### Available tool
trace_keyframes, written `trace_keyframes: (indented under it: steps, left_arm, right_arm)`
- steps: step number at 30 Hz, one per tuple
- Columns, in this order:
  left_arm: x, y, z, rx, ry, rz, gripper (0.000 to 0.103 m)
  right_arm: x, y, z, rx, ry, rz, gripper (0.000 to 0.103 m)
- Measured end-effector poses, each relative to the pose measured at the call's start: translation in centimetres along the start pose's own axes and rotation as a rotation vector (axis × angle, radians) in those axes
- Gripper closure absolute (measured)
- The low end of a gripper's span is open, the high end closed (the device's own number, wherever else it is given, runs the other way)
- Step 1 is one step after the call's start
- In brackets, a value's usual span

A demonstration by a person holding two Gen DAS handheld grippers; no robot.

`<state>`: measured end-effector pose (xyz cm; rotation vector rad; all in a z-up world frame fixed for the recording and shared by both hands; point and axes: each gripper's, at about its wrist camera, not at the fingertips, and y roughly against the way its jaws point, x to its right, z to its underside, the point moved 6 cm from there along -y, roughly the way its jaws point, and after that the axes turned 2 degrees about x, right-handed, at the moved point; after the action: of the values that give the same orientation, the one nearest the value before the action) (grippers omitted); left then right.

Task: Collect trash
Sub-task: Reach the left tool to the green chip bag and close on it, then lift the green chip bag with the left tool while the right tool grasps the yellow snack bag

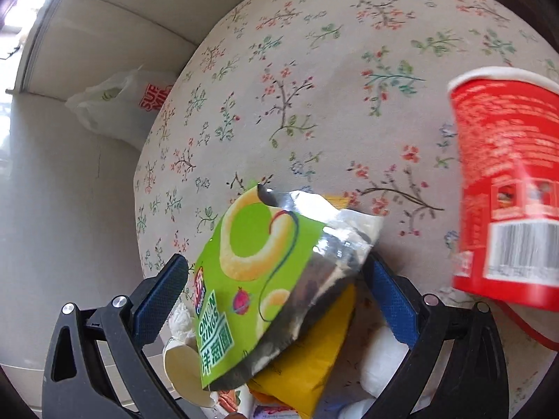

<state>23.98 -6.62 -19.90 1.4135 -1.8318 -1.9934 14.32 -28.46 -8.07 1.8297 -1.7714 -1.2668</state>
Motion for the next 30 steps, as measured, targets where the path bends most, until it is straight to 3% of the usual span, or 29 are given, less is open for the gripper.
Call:
trace_keyframes:
  steps: [1, 5, 13, 17, 20, 25, 30]
  left_arm:
    - [-0.4, -0.2, -0.2, 0.001, 0.026, 0.011, 0.008]
    - [-1.8, -1.2, -0.3, -0.024, 0.189, 0.146, 0.032]
    - [-4.4, -1.3, -0.6, 0.004, 0.476, 0.298, 0.037]
    - [-5.7, -1.8, -0.5, -0.019, 0.538, 0.244, 0.062]
    - [-7.3, -2.1, 0.1, -0.015, 0.609, 0.26, 0.066]
    - [-9.6, -1.9, 1.3, -0.005, 0.702, 0.213, 0.07]
    - [-12.0, -1.5, 2.5, 0.0, 0.769, 0.165, 0.093]
  right_arm:
    - [0.0, -0.1, 0.0, -0.003, -0.001, -0.002, 0.007]
    - [-0.3, -0.3, -0.1, -0.008, 0.005, -0.005, 0.007]
    - [-0.4, -1.0, 0.1, -0.031, -0.003, -0.016, 0.007]
    - [-0.4, -1.2, 0.1, -0.038, -0.003, -0.018, 0.007]
    - [-0.3, -1.2, 0.1, -0.04, -0.007, -0.018, 0.007]
    - [-0.2, -1.2, 0.2, -0.047, -0.011, -0.024, 0.007]
    - [-0.4, -1.2, 0.3, -0.048, -0.007, -0.03, 0.007]
